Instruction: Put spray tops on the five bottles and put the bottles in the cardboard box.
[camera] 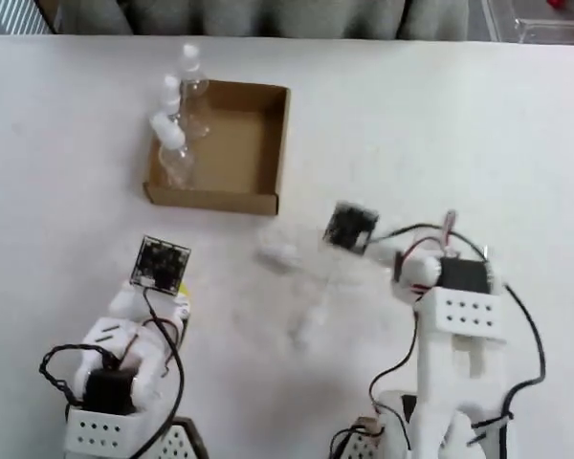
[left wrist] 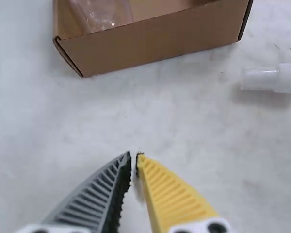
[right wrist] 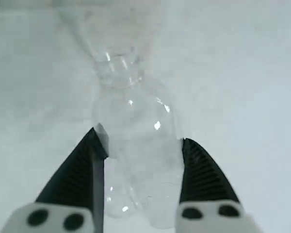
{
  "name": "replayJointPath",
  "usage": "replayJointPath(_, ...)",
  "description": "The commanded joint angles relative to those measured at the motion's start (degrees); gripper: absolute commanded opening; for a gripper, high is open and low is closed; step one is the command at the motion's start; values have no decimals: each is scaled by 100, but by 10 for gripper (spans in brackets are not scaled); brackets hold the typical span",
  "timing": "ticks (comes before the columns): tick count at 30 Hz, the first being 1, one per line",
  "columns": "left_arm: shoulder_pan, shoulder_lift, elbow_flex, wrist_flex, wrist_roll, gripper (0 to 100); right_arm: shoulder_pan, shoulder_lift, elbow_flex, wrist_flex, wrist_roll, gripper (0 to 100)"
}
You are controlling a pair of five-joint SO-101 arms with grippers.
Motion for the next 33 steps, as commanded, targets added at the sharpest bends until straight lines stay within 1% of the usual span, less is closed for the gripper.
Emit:
replayJointPath(1, 66, -22, -18, -193, -62, 22, 945, 4, -932, 497, -738, 15)
replayJointPath(6, 66, -22, -18, -193, -62, 22, 2158, 22, -1002, 576, -1169, 15)
replayJointPath(9, 66, -22, -18, -193, -62, 22, 2703, 66, -1002, 576, -1169, 15)
replayJointPath(11, 66, -22, -18, -176, -62, 22, 2993, 251, -1020, 567, -1319, 15)
replayJointPath(14, 66, -22, -18, -167, -62, 22, 3292, 760, -1046, 347, -1626, 15)
replayJointPath(17, 57, -22, -18, -158, -62, 22, 3477, 1420, -1055, -189, -1846, 15)
replayJointPath(21, 57, -22, -18, -158, -62, 22, 3512, 2246, -1073, -796, -2013, 19)
replayJointPath(24, 57, -22, -18, -158, -62, 22, 3512, 2791, -1380, -840, -2040, 26)
replayJointPath(26, 57, -22, -18, -158, -62, 22, 3521, 3099, -1609, -840, -2048, 68)
replayJointPath(31, 57, -22, -18, -158, -62, 22, 3521, 3811, -2057, -840, -2048, 248)
replayJointPath(33, 57, -22, -18, -158, -62, 22, 3521, 3996, -2259, -840, -2048, 293)
